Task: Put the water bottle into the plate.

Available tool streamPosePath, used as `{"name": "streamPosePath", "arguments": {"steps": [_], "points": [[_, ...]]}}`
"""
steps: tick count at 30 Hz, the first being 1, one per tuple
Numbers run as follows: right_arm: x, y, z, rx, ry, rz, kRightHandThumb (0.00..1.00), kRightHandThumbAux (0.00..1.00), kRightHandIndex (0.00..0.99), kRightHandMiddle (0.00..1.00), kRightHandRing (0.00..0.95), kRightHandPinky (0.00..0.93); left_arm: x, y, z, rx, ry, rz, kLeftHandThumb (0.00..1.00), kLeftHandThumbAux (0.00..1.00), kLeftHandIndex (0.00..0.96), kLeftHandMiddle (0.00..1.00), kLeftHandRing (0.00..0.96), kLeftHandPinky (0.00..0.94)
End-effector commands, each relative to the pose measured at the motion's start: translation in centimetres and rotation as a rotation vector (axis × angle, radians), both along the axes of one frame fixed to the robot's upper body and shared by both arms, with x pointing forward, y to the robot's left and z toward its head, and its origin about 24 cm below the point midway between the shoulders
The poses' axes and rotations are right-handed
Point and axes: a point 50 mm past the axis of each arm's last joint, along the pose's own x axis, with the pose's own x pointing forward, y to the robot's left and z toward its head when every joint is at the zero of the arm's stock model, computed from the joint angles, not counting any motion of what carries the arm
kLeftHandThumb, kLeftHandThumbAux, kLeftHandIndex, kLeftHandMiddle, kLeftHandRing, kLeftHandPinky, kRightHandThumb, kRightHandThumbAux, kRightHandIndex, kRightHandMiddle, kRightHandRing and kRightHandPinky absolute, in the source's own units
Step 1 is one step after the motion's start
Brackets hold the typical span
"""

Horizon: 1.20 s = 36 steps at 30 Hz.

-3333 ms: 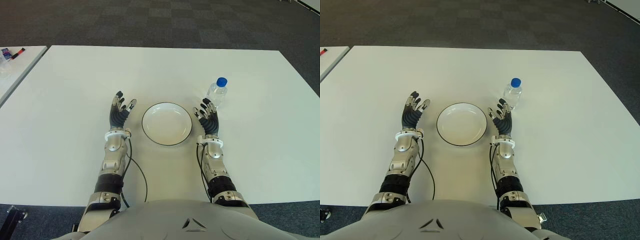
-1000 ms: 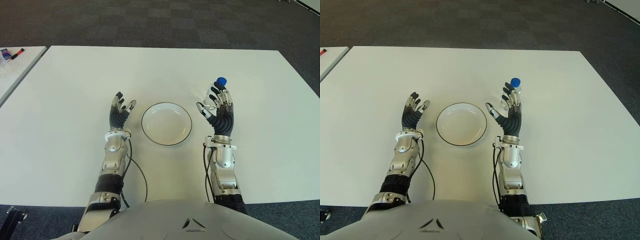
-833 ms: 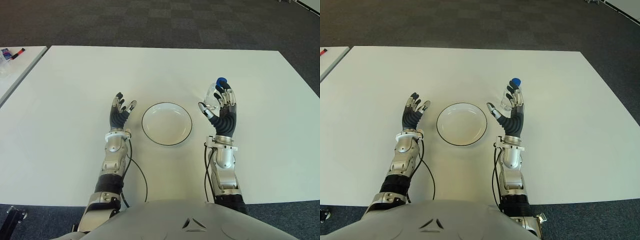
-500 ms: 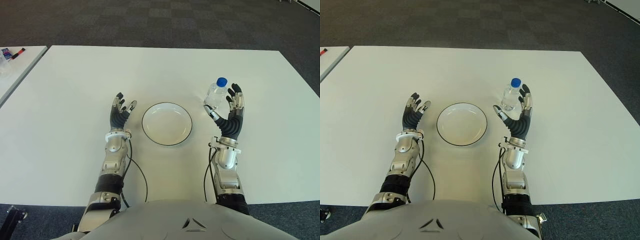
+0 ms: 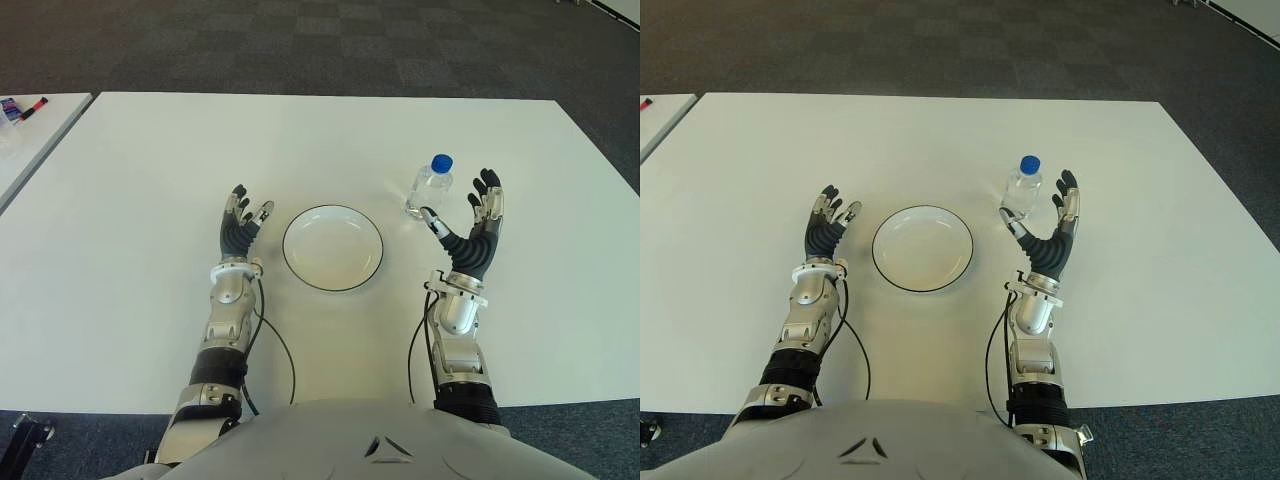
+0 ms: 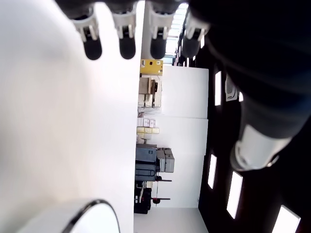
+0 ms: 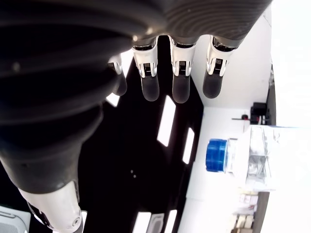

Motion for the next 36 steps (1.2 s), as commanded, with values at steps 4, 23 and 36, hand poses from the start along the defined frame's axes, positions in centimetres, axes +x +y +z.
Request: {"name": "streamPosePath", "arguments": {"steps": [4,23,36], "points": [[0.6,-1.3,-1.0,0.011,0.06,-0.08,0.505,0.765,0.069,0.119,0.116,0.175,0.0,-0.2,-0.1,0.013,0.017,-0.027,0.175,0.652,0.057,0.029,0.009,0.03],[2.3,-3.9,-3.9,-0.166,0.195,-0.258,0.42,0.716,0.041,0.074,0.074,0.1,-0.1,0.0,0.2,0.056,0.026,-0.028,0.156,0.636,0.049,0.024,0.01,0.041],[2.9,-2.9,-4.3,-0.148,0.357,-0.185,0.461,0.632,0.003,0.045,0.069,0.136,-0.1,-0.1,0.2,0.03,0.022,-0.026,0.171,0.654,0.056,0.036,0.023,0.048]]}}
